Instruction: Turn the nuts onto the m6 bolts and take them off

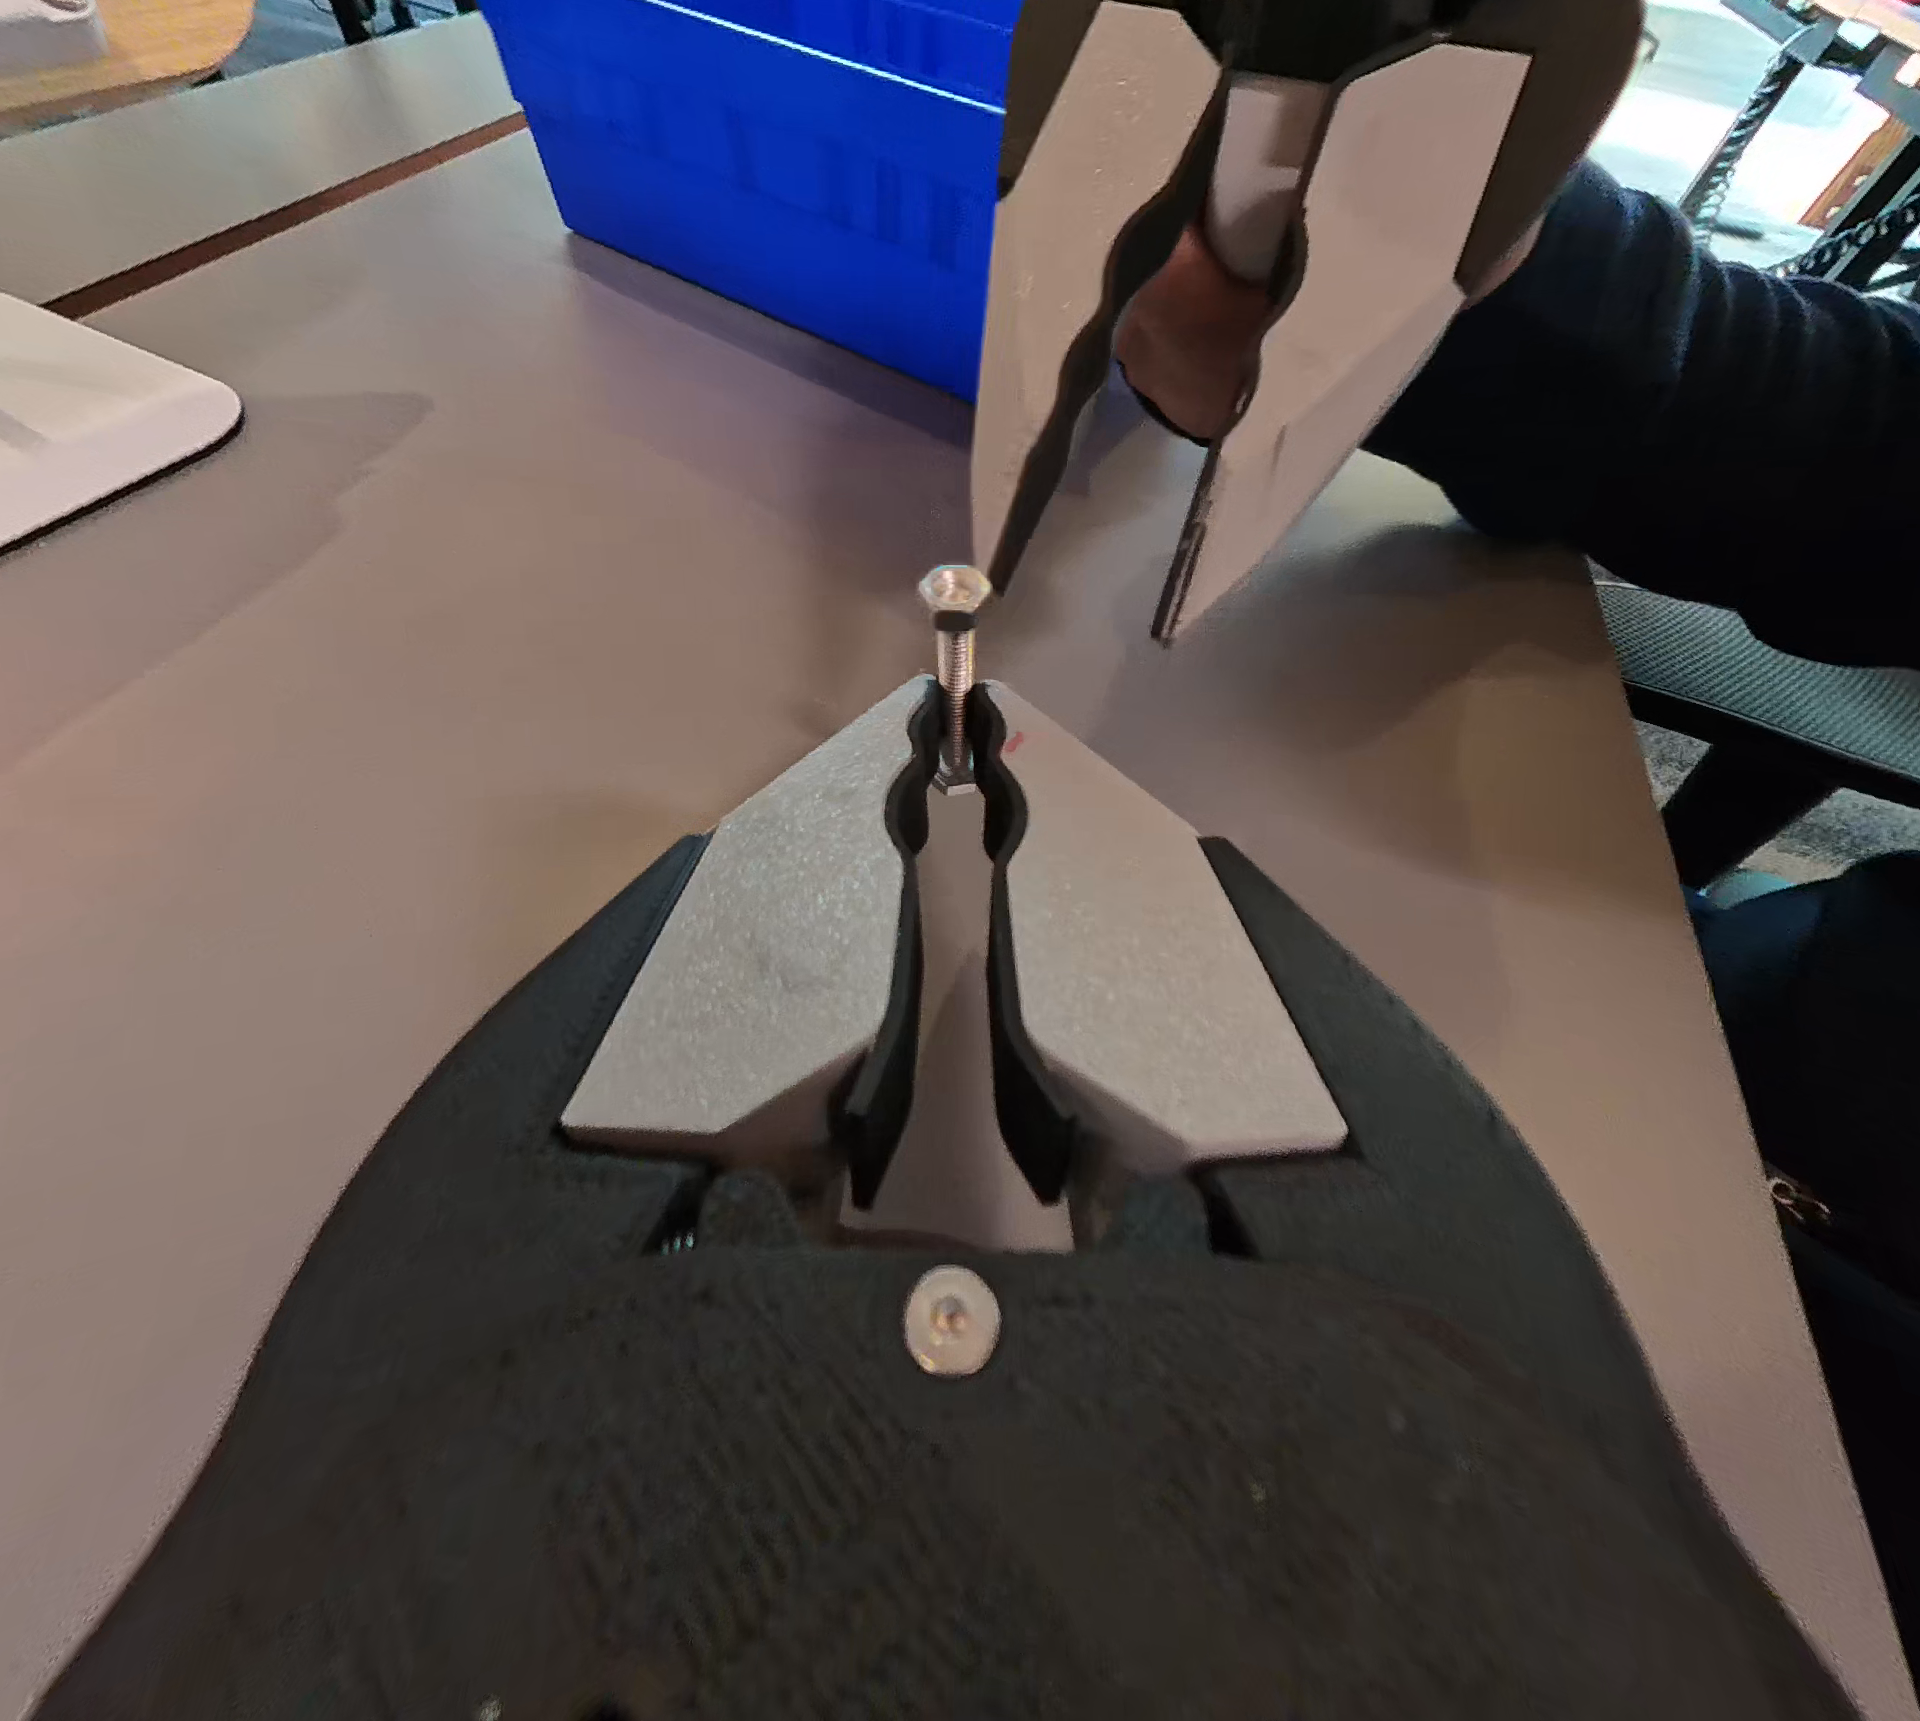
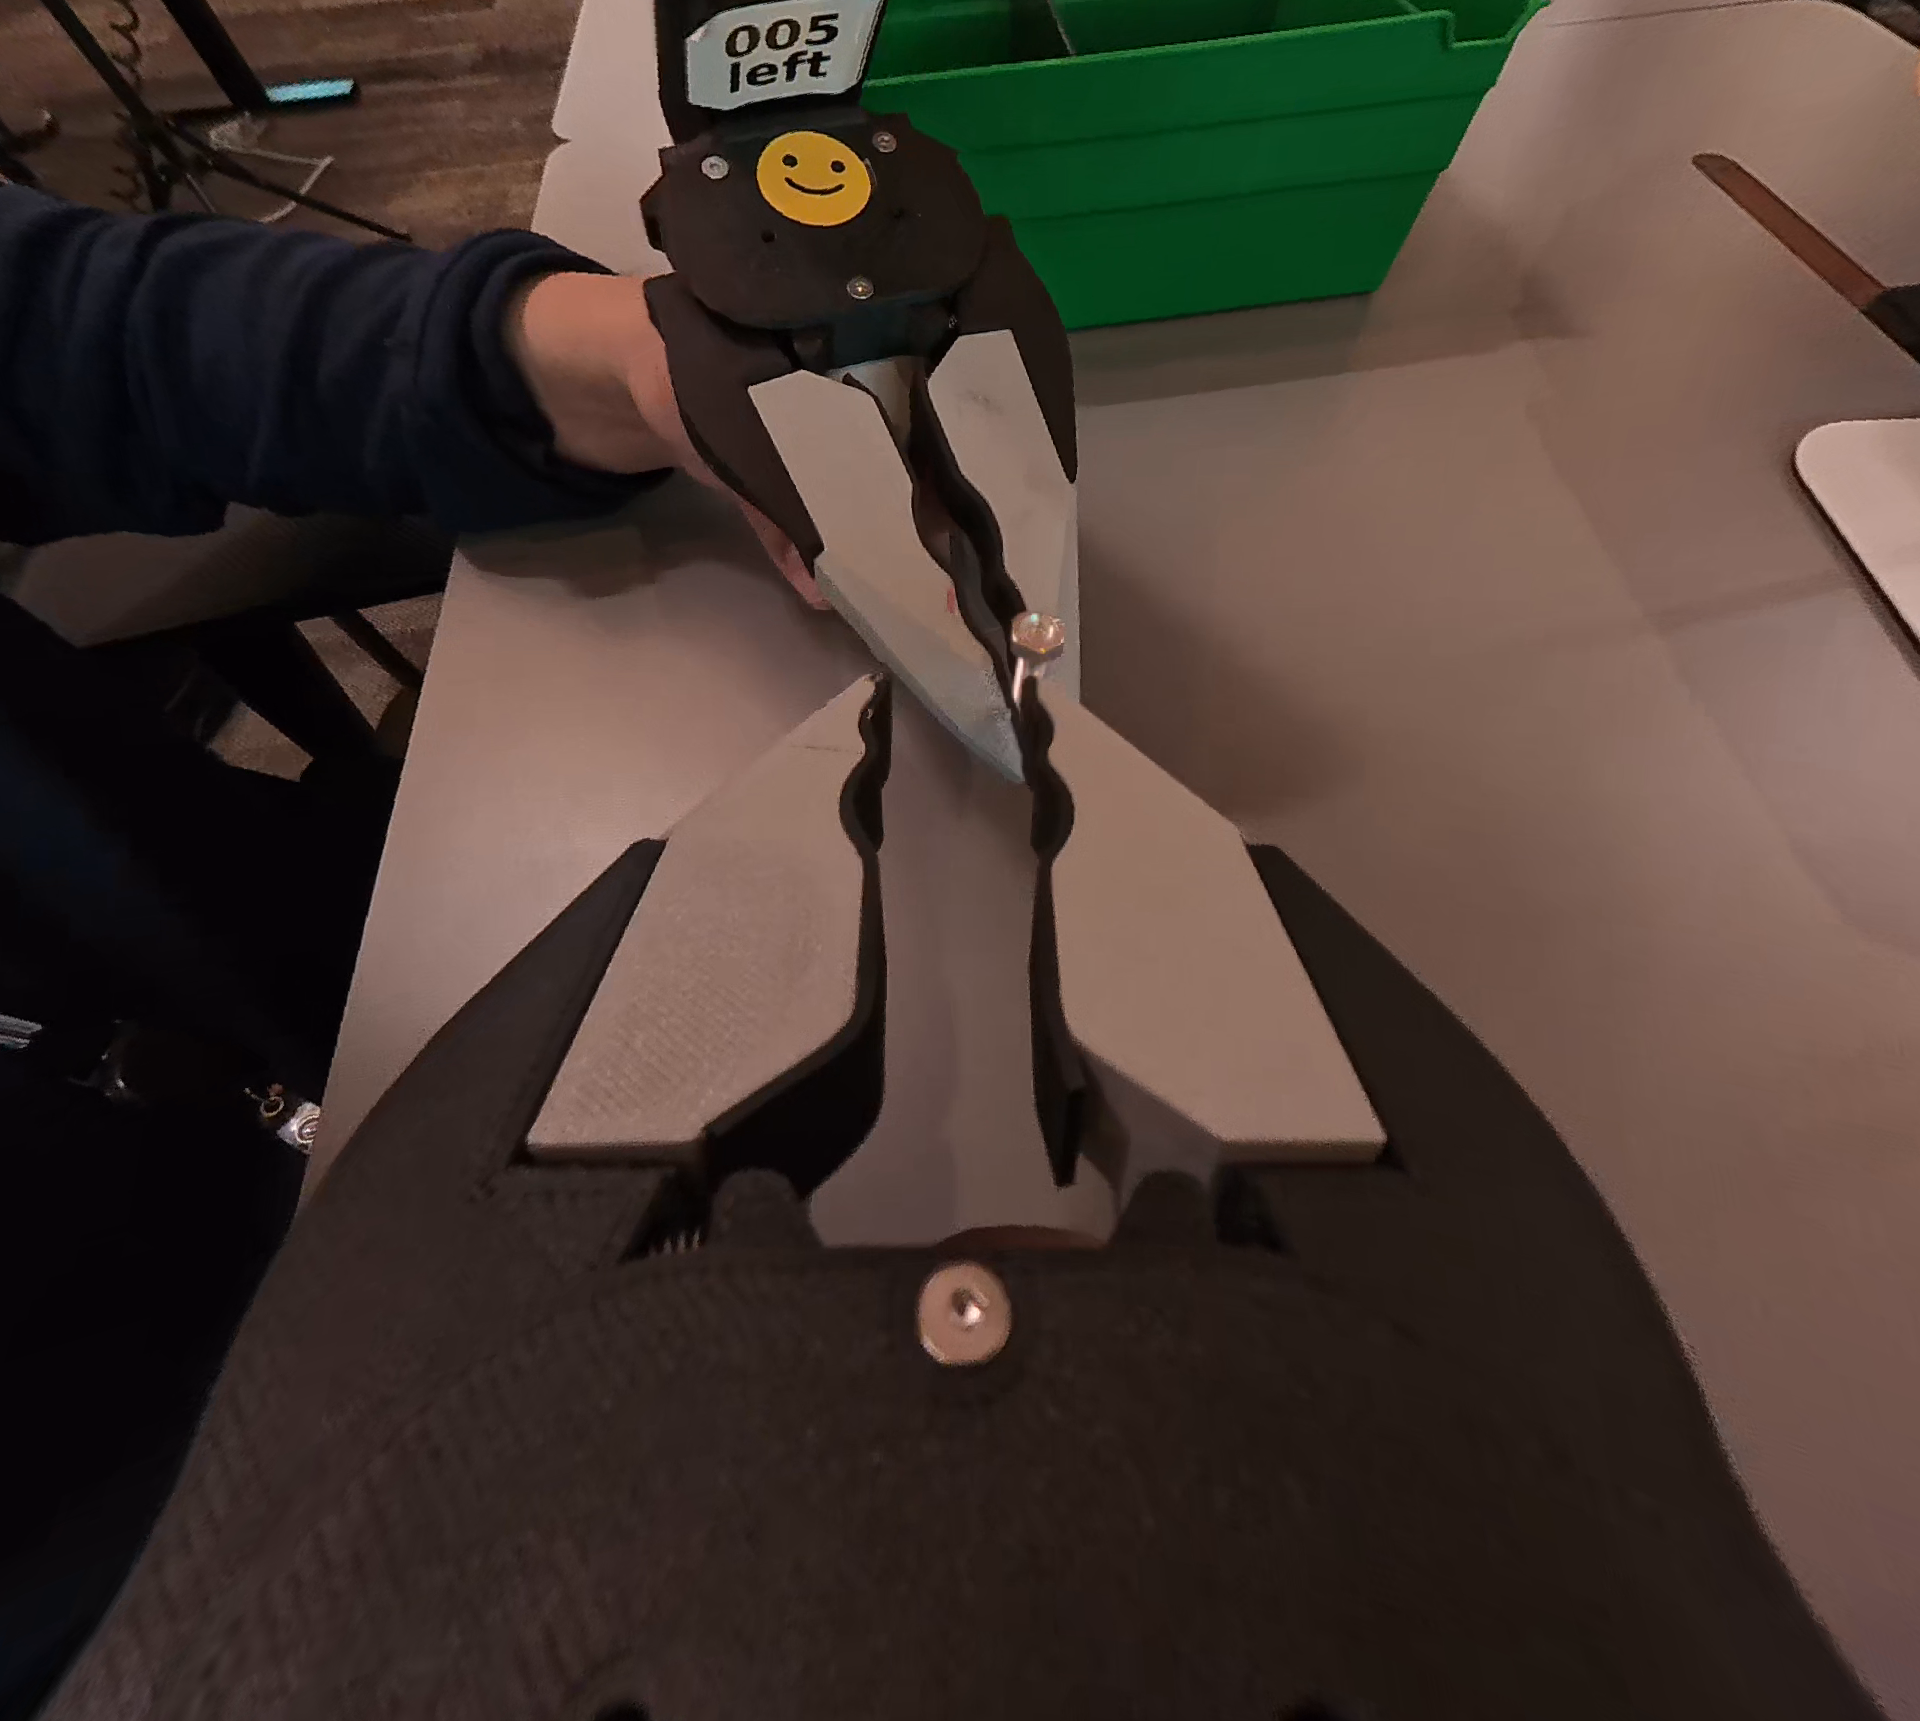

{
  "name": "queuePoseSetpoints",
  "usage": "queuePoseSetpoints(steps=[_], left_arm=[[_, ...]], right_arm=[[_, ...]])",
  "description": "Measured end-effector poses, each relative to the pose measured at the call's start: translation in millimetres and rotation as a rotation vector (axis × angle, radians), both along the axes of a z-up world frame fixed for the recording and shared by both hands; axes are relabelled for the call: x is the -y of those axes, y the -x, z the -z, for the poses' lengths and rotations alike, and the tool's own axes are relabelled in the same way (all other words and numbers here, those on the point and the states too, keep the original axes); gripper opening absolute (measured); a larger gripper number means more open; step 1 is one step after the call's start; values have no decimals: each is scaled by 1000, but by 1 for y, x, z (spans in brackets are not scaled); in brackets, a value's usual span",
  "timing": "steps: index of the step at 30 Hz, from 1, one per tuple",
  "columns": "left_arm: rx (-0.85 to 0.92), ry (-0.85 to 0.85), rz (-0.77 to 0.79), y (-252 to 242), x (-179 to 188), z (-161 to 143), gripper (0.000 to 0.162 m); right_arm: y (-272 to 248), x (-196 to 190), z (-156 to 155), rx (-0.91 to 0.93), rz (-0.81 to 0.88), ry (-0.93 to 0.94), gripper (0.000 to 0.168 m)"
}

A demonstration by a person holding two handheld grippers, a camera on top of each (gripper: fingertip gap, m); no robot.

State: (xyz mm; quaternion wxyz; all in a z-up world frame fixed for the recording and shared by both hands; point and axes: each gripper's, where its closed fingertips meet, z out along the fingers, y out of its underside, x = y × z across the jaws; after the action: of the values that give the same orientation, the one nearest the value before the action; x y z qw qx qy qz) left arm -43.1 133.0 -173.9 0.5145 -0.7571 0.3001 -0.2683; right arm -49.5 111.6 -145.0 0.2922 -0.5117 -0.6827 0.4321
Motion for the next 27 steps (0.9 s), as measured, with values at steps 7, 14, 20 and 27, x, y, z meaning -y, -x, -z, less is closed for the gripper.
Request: queuePoseSetpoints(steps=[7,14,20,27], left_arm=[[-17,-5,24,-6,3,1,4],[19,-5,-47,8,-6,-3,3],[-9,-15,-8,-3,-2,-1,4],[32,-5,-103,15,-12,-4,3]], right_arm=[[12,-4,-3,-20,41,41,35],[2,1,-3,-22,4,53,20],[18,0,-4,-45,32,156,42],[6,5,-6,-60,-3,145,16]])
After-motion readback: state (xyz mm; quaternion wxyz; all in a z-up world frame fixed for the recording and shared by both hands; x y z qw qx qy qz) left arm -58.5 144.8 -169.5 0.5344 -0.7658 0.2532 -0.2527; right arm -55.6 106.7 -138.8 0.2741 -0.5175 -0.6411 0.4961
